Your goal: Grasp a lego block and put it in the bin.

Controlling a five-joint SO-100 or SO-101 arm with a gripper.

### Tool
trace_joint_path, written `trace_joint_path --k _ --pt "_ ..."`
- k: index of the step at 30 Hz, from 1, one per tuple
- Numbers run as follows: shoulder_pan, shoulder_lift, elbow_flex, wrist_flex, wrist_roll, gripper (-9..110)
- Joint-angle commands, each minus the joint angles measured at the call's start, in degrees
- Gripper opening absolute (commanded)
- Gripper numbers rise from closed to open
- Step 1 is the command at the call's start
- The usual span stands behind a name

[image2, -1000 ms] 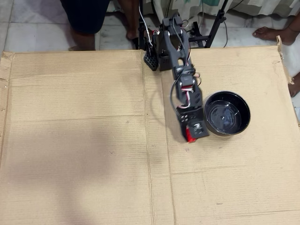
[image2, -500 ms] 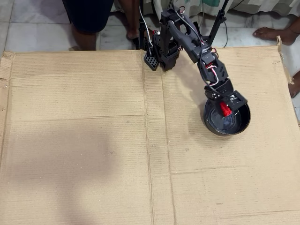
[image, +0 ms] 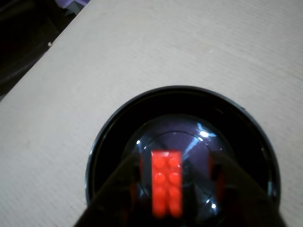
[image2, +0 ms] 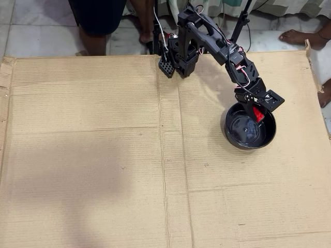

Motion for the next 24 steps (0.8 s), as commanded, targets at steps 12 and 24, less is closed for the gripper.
trace_joint_path --k 12,24 --pt "6.15 2.90 -0.18 0.18 -1.05 19" --pt "23.99 15.47 13.36 -0.18 -14.33 18"
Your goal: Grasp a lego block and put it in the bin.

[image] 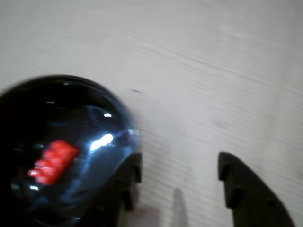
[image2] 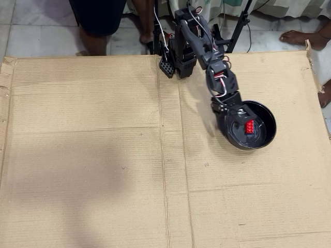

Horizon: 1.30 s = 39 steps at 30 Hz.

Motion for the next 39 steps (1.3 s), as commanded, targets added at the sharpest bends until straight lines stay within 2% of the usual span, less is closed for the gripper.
trace_joint_path --k 1,17,34,39 --pt "4.04 7.38 3.69 -0.35 -1.93 18" --pt "20.57 42.36 34.01 -0.44 -1.32 18" --pt "21.09 64.60 54.05 -0.44 -1.23 18" --pt "20.92 67.06 54.67 0.44 -1.23 18"
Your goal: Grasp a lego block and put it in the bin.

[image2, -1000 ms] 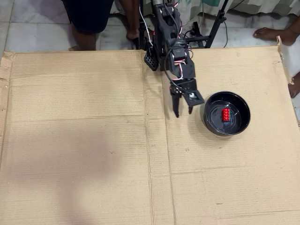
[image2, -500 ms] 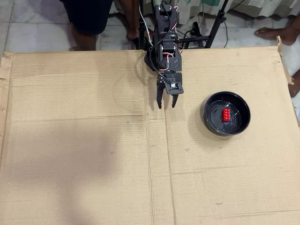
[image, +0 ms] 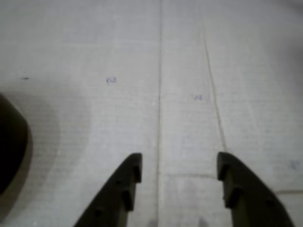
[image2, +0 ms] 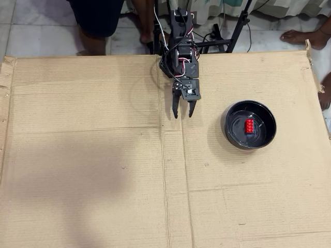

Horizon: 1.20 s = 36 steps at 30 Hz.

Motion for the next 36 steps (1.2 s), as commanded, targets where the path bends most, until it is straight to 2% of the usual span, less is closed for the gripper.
trace_joint_path --k 1,6,11,15,18,21,28,31,36 --pt "0.09 1.05 0.97 0.00 0.18 18" --pt "0.35 2.02 0.97 4.22 -0.79 17" --pt "-0.53 5.71 0.97 12.13 -0.79 -1" --pt "-0.62 11.43 0.97 21.01 -0.97 0" --pt "-0.62 14.24 0.88 26.37 -5.01 0" --pt "-0.35 13.89 0.88 29.09 -8.96 0" --pt "-0.18 13.89 0.88 35.33 -10.02 0" --pt "-0.09 13.89 0.88 35.33 -17.40 0" --pt "0.44 13.97 0.70 34.63 -38.41 0"
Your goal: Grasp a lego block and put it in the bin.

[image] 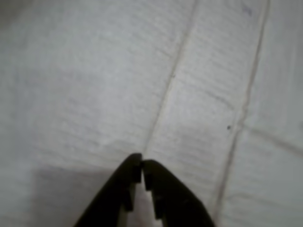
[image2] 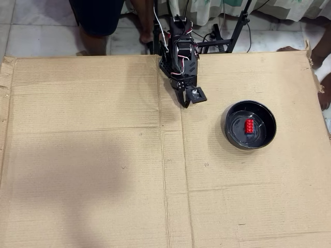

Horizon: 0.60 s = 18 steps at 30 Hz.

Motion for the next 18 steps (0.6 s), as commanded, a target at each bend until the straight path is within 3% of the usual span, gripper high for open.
trace_joint_path --k 1,18 --pt "0.35 0.97 0.70 -0.53 -11.78 0" --pt "-0.26 1.05 0.70 -10.20 -43.95 0"
